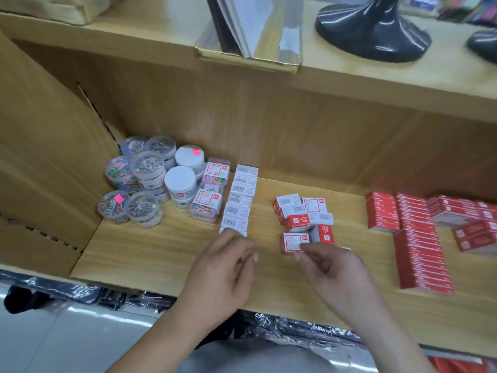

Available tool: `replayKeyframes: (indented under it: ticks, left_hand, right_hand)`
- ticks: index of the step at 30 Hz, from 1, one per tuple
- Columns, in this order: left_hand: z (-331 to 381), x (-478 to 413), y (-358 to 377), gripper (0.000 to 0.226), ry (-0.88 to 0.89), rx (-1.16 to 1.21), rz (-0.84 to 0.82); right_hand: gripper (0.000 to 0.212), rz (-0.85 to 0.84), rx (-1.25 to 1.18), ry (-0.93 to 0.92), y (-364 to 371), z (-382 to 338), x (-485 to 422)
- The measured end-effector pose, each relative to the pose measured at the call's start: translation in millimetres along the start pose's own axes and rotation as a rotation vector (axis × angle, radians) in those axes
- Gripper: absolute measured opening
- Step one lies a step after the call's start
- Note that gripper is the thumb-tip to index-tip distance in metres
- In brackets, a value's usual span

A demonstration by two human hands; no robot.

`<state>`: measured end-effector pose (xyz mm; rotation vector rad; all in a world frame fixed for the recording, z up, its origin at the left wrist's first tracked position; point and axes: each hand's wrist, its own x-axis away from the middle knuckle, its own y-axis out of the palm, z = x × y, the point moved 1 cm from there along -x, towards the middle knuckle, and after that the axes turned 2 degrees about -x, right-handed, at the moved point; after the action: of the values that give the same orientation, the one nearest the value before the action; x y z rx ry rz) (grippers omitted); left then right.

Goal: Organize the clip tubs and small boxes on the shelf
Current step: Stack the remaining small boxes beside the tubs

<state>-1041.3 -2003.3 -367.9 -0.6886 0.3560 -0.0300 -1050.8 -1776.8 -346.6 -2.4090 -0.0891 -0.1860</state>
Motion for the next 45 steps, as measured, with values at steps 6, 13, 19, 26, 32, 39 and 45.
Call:
replayKeyframes:
  ticks: [6, 13, 19, 26, 32, 39, 45]
  left_hand:
    - [26.7, -44.1, 62.6, 0.027, 0.130, -0.533, -0.171]
    - [21.0, -41.8, 72.3, 0.040, 0.113, -0.550, -0.259]
    - [26.6, -33.9, 67.7, 0.038, -0.041, -0.338, -0.372]
    - [18.5, -16.3, 68.1, 0.023, -0.097, -0.180, -0.358]
    - [6.9, 9.4, 47.2, 0.027, -0.194, 0.088, -0.352]
    - [1.8, 21.0, 51.4, 0.034, -0.213, 0.213, -0.322]
    - [-2.3, 26.4, 59.6, 0.046, -0.335, 0.274, -0.226]
  right_hand:
    - [0.012, 0.306, 0.184, 0.045, -27.4, 39.1, 12.6]
    - [0.059, 0.220, 0.189, -0.020, -15.5, 59.8, 17.9]
    - [0.058, 0.183, 0.325, -0.045, -14.8, 60.4, 16.9]
    - [0.050, 0.140, 0.252, 0.013, -22.5, 48.9, 18.3]
    - [0.037, 0.098, 0.002, 0.016, -16.5, 44.2, 21.6]
    - [0.036, 0.049, -0.481, 0.082, 12.8, 34.3, 15.3]
    - [0.041, 0.125, -0.259, 0.009, 16.9, 42.5, 20.0]
